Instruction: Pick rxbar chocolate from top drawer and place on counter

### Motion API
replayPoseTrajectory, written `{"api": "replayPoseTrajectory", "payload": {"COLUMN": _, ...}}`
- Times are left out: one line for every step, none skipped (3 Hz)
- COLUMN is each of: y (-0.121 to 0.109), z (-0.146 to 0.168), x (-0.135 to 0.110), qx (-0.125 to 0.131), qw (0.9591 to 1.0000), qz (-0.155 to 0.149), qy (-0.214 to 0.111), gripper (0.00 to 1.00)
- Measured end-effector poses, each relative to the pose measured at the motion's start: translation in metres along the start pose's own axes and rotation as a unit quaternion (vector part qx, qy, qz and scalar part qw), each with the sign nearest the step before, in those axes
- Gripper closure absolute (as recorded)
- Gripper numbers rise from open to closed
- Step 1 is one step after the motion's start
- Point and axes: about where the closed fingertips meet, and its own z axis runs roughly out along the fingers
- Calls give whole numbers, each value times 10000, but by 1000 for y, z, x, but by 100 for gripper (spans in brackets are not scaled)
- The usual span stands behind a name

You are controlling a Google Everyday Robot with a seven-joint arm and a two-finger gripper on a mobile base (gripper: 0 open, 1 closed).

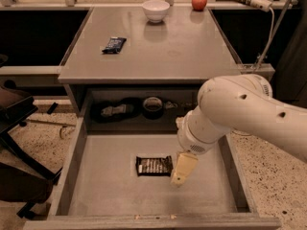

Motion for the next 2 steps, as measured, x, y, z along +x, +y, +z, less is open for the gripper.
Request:
{"api": "replayPoseTrajectory", "payload": {"y": 0, "z": 33, "x": -10, "qx": -20, "qw": 9999, "qz": 5, "qy": 138, "gripper": 0}}
{"api": "replayPoseTrajectory", "payload": {"y": 0, "z": 64, "x": -15, "qx": -63, "qw": 9996, "qz": 178, "qy": 232, "gripper": 0}}
